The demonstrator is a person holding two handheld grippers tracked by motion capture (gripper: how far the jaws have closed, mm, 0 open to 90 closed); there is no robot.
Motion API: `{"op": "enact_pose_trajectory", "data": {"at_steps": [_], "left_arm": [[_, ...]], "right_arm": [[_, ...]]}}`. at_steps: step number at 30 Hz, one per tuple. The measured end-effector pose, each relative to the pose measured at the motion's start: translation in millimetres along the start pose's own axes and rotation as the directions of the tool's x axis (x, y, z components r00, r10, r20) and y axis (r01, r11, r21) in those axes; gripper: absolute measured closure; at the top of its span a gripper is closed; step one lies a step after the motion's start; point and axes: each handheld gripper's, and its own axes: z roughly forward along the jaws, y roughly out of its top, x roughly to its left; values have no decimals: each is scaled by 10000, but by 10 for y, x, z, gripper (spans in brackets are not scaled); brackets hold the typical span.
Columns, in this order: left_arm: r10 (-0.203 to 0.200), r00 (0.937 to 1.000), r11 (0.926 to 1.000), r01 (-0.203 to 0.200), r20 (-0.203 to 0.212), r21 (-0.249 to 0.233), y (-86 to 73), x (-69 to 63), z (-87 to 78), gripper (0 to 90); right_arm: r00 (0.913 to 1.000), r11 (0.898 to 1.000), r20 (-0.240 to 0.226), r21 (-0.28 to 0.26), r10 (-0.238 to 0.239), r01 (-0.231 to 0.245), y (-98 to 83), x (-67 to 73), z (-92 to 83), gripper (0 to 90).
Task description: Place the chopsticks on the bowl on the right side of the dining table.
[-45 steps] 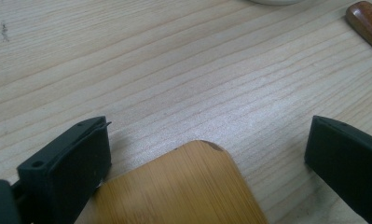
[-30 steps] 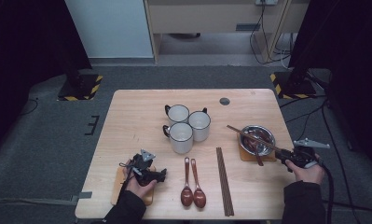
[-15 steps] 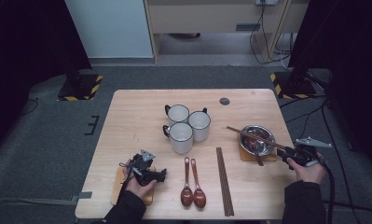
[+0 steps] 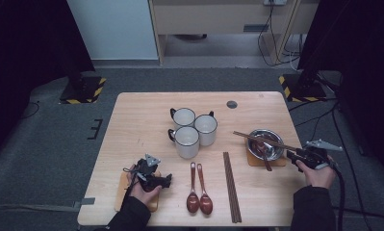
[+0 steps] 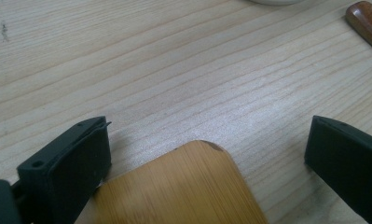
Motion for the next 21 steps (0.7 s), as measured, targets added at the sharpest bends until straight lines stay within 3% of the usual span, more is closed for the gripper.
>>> {"op": "enact_pose_trajectory", "data": {"at_steps": [11, 21], "left_arm": [[-3, 10000, 10000, 3, 1, -1, 0, 0, 0, 0], [0, 10000, 10000, 0, 2, -5, 0, 0, 0, 0]], "right_arm": [[9999, 9999, -87, -87, -78, 78, 38, 31, 33, 523], [9977, 9978, -667, -655, -103, 59, 236, 232, -23, 520]]}}
